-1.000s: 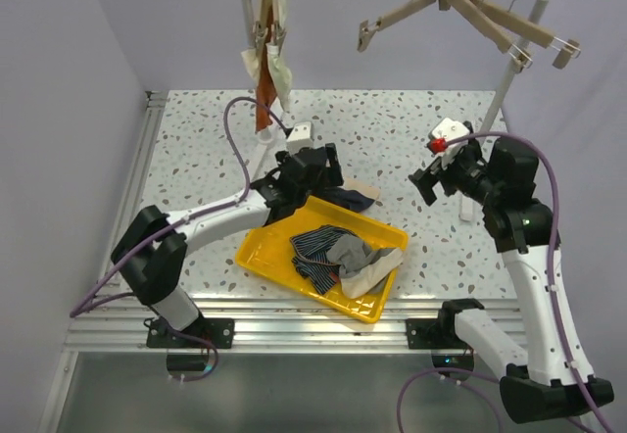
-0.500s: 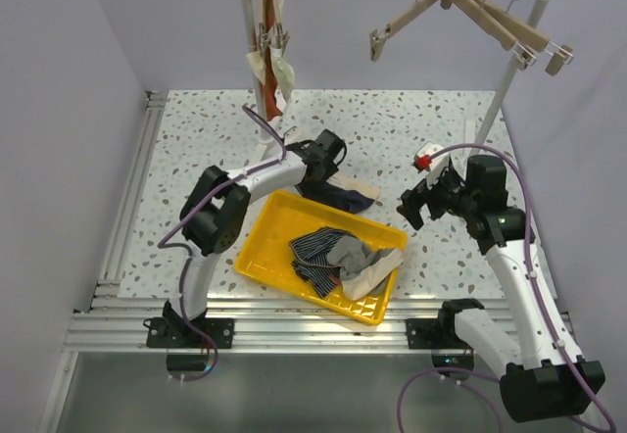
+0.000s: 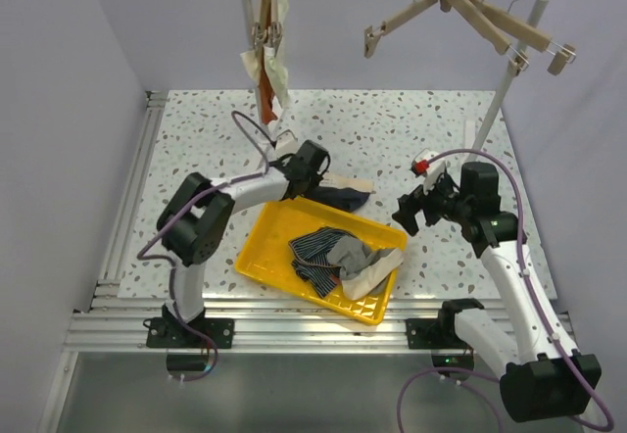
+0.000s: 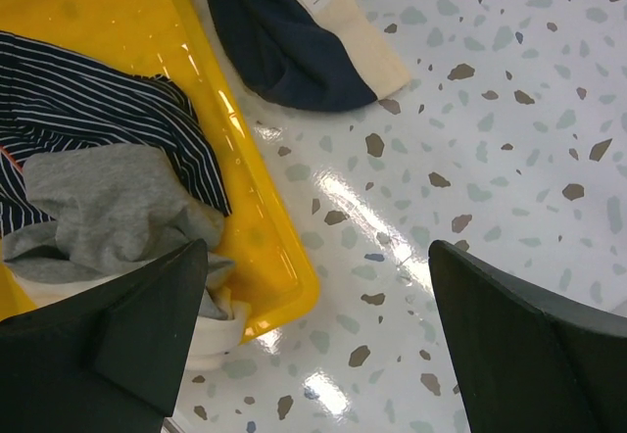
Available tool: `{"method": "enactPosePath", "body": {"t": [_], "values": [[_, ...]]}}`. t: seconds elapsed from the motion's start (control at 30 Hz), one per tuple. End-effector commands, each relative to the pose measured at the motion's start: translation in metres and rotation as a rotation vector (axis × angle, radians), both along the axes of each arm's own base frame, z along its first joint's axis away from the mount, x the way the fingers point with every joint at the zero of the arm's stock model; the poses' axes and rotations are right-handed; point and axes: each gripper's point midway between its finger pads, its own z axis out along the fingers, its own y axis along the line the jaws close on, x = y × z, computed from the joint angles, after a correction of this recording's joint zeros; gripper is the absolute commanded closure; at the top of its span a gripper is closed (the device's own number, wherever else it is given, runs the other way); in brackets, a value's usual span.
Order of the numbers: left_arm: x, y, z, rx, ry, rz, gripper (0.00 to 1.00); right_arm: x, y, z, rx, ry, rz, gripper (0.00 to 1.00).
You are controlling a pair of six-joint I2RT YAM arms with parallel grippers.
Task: Remove the underwear clipped to the hanger
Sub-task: Pick up the underwear from the center of the board, then place the underwear in the bin.
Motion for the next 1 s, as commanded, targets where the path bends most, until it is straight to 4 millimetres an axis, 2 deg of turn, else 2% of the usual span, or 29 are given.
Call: {"method": "enactPosePath", "body": {"t": [0.0,0.03,0.07,0.1,0.13,0.2,0.23,0.3,0.33,0.47,0.5,0.57,0.6,0.63,0.67,0.7,0.73,0.77,0.8,0.83,0.87,0.9,0.93,0.97], "values": [[0.012,-0.024,0.111,-0.246,-0.404,-0.172,1.0,0.003,0.007,0.01,0.042,-0.039,0.02,0.01],[0.014,-0.03,0.14,-0.327,-0.511,-0.188,1.0,0.003,0.006,0.008,0.042,-0.034,0.017,0.01],[0.009,-0.03,0.15,-0.358,-0.548,-0.207,1.0,0.004,0.006,0.009,0.042,-0.037,0.017,0.01],[0.0,-0.032,0.171,-0.407,-0.594,-0.24,1.0,0.003,0.006,0.007,0.041,-0.034,0.016,0.01],[-0.009,-0.027,0.164,-0.418,-0.596,-0.25,1.0,0.003,0.006,0.006,0.042,-0.031,0.017,0.01],[-0.021,-0.029,0.198,-0.511,-0.695,-0.289,1.0,0.003,0.006,0.006,0.046,-0.032,0.012,0.01],[-0.029,-0.025,0.192,-0.52,-0.698,-0.298,1.0,0.002,0.007,0.004,0.049,-0.027,0.013,0.01],[-0.043,-0.021,0.224,-0.59,-0.792,-0.327,1.0,0.003,0.007,0.004,0.054,-0.024,0.008,0.01],[-0.051,-0.017,0.22,-0.596,-0.797,-0.338,1.0,0.003,0.007,0.004,0.056,-0.024,0.008,0.01],[-0.086,-0.008,0.262,-0.618,-0.976,-0.476,1.0,0.004,0.006,0.002,0.056,-0.022,-0.001,0.01],[-0.106,-0.012,0.274,-0.625,-1.018,-0.586,1.0,0.005,0.004,0.002,0.054,-0.023,-0.008,0.02],[-0.12,-0.017,0.273,-0.53,-1.037,-0.719,1.0,0.006,0.004,0.001,0.053,-0.021,-0.014,0.01],[-0.135,-0.018,0.281,-0.509,-1.051,-0.796,1.0,0.007,0.004,0.0,0.055,-0.018,-0.017,0.02],[-0.139,-0.018,0.267,-0.458,-0.992,-0.836,1.0,0.008,0.004,-0.001,0.053,-0.016,-0.019,0.02],[-0.143,-0.015,0.261,-0.383,-0.994,-0.88,1.0,0.008,0.003,-0.001,0.052,-0.015,-0.021,0.01],[-0.151,-0.006,0.267,-0.346,-1.007,-0.891,1.0,0.009,0.003,-0.001,0.052,-0.014,-0.023,0.01],[-0.155,-0.001,0.249,-0.287,-0.933,-0.909,1.0,0.01,0.003,-0.001,0.052,-0.017,-0.023,0.01],[-0.157,0.006,0.244,-0.198,-0.943,-0.936,1.0,0.01,0.004,-0.001,0.053,-0.013,-0.023,0.02],[-0.163,0.017,0.251,-0.158,-0.964,-0.929,1.0,0.011,0.004,-0.002,0.051,-0.014,-0.02,0.02],[-0.166,0.024,0.248,-0.117,-0.952,-0.934,1.0,0.011,0.004,0.0,0.053,-0.016,-0.021,0.01],[-0.169,0.031,0.23,-0.057,-0.895,-0.954,1.0,0.012,0.004,-0.001,0.053,-0.014,-0.02,0.02],[-0.173,0.039,0.232,-0.032,-0.897,-0.944,1.0,0.012,0.004,-0.001,0.054,-0.012,-0.019,0.01],[-0.178,0.044,0.217,-0.011,-0.839,-0.958,1.0,0.013,0.005,-0.001,0.056,-0.013,-0.019,0.01],[-0.183,0.046,0.212,-0.006,-0.824,-0.979,1.0,0.014,0.005,0.0,0.058,-0.013,-0.016,0.02]]}}
